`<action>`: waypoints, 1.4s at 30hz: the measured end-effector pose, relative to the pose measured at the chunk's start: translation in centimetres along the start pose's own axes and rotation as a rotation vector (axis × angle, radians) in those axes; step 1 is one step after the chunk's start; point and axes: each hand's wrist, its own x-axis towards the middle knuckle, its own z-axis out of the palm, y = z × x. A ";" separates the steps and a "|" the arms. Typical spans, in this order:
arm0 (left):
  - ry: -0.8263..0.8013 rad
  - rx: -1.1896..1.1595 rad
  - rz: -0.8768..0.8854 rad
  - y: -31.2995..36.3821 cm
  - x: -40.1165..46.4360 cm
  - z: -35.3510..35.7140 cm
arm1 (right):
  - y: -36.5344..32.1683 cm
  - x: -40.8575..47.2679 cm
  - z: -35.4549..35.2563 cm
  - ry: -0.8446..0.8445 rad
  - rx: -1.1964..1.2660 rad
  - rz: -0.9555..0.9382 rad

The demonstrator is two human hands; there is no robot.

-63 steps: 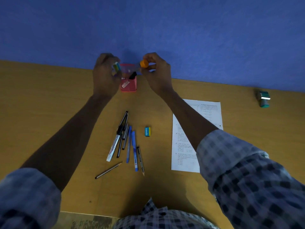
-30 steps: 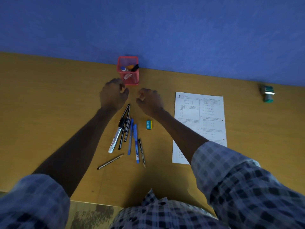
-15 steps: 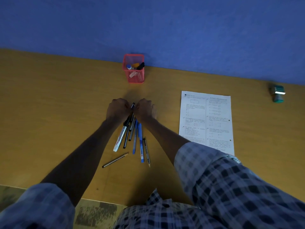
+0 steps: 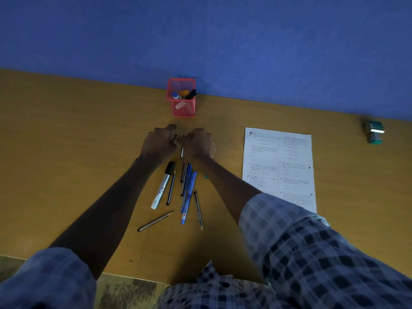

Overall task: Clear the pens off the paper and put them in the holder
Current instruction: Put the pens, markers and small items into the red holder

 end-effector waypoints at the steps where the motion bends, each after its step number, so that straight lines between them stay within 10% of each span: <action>1: 0.048 -0.031 0.018 0.0 0.2 -0.5 | -0.3 0.1 -0.6 0.016 0.031 -0.030; 17: 0.762 -0.458 0.136 2.4 4.3 -8.4 | -7.4 4.4 -8.2 0.276 0.199 -0.445; 29: 0.431 -0.046 0.009 2.1 8.5 -6.1 | -6.2 6.8 -6.6 0.209 -0.089 -0.353; 42: 0.539 -0.196 -0.070 1.0 3.1 -2.9 | -1.6 2.3 -4.9 0.245 -0.059 -0.459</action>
